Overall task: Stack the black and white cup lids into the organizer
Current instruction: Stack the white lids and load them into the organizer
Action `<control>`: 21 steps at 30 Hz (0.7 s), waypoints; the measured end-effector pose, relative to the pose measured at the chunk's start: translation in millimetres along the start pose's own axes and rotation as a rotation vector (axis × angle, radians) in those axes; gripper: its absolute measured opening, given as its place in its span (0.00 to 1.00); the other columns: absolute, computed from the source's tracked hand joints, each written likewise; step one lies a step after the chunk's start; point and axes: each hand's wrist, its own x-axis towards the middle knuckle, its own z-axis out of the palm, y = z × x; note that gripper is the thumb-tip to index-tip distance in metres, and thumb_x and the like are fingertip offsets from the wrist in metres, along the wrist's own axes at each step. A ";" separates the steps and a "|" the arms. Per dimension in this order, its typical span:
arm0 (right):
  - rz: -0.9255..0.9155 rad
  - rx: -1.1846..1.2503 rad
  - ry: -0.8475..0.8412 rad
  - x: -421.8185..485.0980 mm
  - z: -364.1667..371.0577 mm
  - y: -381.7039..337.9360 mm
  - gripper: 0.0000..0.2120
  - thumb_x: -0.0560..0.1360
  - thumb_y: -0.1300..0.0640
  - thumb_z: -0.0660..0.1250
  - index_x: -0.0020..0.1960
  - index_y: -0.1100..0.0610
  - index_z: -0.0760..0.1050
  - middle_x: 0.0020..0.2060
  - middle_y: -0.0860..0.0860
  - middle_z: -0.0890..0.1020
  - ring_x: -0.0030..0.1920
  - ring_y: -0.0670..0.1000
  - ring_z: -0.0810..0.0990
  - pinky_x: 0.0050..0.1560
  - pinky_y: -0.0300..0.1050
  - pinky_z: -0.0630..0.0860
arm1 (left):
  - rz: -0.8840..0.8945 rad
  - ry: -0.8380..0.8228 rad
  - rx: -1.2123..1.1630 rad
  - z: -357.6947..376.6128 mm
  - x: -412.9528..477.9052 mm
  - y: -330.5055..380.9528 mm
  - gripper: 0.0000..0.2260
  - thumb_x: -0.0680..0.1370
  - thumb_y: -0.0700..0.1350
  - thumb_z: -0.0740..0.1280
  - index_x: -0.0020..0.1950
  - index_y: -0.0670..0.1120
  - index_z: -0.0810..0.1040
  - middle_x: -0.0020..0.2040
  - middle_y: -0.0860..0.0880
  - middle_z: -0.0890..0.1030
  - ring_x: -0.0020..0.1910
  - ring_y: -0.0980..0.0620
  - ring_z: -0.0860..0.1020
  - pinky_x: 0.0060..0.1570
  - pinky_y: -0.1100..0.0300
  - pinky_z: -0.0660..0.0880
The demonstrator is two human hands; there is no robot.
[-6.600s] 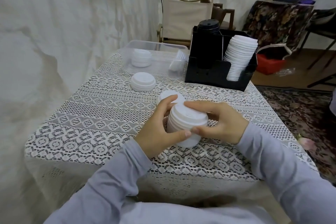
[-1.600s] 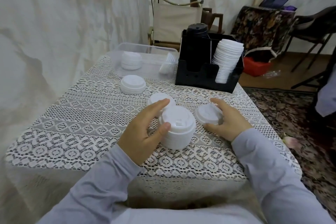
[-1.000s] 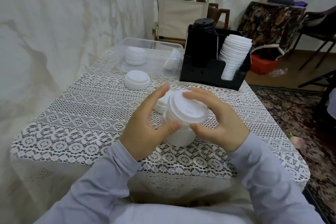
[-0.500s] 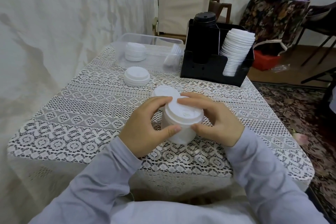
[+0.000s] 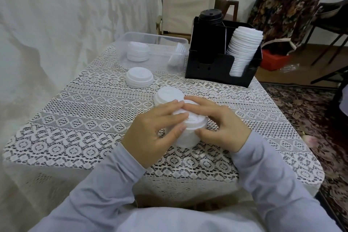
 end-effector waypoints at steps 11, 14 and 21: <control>0.024 0.031 -0.103 -0.1 -10.5 -0.7 0.23 0.70 0.38 0.64 0.64 0.34 0.68 0.70 0.40 0.67 0.71 0.38 0.62 0.73 0.45 0.59 | -0.075 -0.016 -0.128 1.0 -2.2 -3.3 0.16 0.74 0.50 0.66 0.59 0.45 0.77 0.62 0.52 0.77 0.63 0.55 0.75 0.64 0.63 0.69; 0.071 0.133 -0.006 14.4 -33.9 -19.6 0.18 0.77 0.41 0.60 0.66 0.36 0.67 0.63 0.29 0.71 0.65 0.30 0.66 0.64 0.29 0.64 | -0.257 0.078 -0.348 -6.0 1.4 3.1 0.15 0.75 0.51 0.65 0.60 0.53 0.77 0.64 0.60 0.74 0.65 0.59 0.73 0.63 0.64 0.70; 0.368 -0.375 -0.163 107.8 -22.6 -21.8 0.27 0.74 0.47 0.69 0.70 0.51 0.68 0.64 0.53 0.75 0.59 0.50 0.76 0.58 0.40 0.69 | -0.682 0.179 -0.119 -9.2 14.7 -5.8 0.16 0.79 0.43 0.63 0.66 0.53 0.71 0.64 0.55 0.75 0.63 0.57 0.71 0.64 0.58 0.67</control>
